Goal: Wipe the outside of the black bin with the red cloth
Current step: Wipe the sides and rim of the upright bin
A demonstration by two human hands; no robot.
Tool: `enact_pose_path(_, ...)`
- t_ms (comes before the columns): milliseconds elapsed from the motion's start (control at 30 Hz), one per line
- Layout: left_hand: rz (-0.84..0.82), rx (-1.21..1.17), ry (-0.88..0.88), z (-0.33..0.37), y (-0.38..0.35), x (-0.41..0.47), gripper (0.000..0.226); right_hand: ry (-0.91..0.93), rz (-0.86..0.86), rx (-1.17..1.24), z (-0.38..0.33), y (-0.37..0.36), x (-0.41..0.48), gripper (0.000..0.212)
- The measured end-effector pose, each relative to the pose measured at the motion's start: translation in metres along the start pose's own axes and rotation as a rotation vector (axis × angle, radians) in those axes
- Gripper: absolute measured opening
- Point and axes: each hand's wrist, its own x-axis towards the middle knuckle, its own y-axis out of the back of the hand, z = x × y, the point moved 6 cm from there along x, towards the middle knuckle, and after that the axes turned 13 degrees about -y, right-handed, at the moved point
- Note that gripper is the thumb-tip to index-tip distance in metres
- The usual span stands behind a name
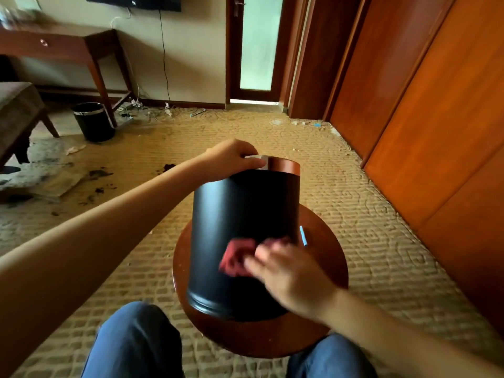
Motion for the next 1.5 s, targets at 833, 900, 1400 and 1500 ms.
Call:
enact_pose_path(833, 0.161, -0.009, 0.089, -0.017, 0.009, -0.022, 0.025, 0.171, -0.004, -0.077, 0.038, 0.017, 0.043, 0.033)
enact_pose_path(900, 0.167, -0.015, 0.099, -0.020, 0.010, -0.024, 0.024, -0.037, 0.135, -0.105, 0.071, 0.043, 0.096, 0.036)
enact_pose_path(1400, 0.247, -0.024, 0.165, -0.037, 0.023, -0.034, 0.047, 0.030, 0.038, 0.002, 0.023, 0.000, 0.053, 0.036)
enact_pose_path(1500, 0.257, -0.077, 0.155, -0.035, 0.024, -0.038, 0.041, -0.302, 0.205, 0.022, 0.066, 0.024, 0.114, 0.038)
